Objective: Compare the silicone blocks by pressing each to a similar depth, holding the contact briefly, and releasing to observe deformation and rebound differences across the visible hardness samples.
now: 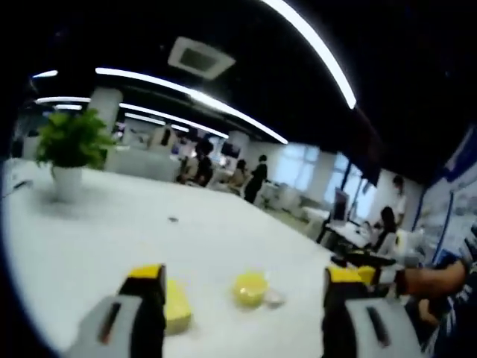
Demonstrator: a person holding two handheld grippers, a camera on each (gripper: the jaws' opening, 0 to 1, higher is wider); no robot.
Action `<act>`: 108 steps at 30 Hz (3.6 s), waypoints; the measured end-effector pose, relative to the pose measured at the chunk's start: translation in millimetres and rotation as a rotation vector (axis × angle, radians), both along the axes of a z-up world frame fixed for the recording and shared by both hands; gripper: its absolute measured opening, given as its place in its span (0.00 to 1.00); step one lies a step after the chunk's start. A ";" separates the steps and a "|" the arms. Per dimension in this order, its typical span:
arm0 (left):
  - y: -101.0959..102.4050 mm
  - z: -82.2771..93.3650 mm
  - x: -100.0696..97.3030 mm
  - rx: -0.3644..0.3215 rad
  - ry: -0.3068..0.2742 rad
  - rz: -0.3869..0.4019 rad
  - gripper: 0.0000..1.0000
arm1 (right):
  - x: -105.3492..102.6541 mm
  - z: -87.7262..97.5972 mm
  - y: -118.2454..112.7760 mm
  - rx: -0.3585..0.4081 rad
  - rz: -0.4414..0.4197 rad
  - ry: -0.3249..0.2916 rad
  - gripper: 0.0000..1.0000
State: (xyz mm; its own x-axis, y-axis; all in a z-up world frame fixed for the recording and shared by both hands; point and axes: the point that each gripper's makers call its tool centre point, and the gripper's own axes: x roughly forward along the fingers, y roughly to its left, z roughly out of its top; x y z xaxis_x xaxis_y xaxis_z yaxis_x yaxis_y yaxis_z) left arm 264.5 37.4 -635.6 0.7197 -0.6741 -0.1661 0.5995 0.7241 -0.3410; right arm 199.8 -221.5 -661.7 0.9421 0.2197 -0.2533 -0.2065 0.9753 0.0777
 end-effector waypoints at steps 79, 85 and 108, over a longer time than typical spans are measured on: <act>-105.3 -156.3 102.8 -0.191 0.811 0.113 0.24 | -30.4 -22.6 -57.0 -0.049 -0.103 0.114 0.64; -110.5 -155.2 100.8 -0.240 0.846 0.119 0.17 | -34.3 -26.1 -66.4 -0.045 -0.130 0.121 0.63; -110.1 -138.6 99.4 -0.220 0.679 0.064 0.00 | -51.0 -38.6 -72.4 -0.020 -0.146 0.142 0.60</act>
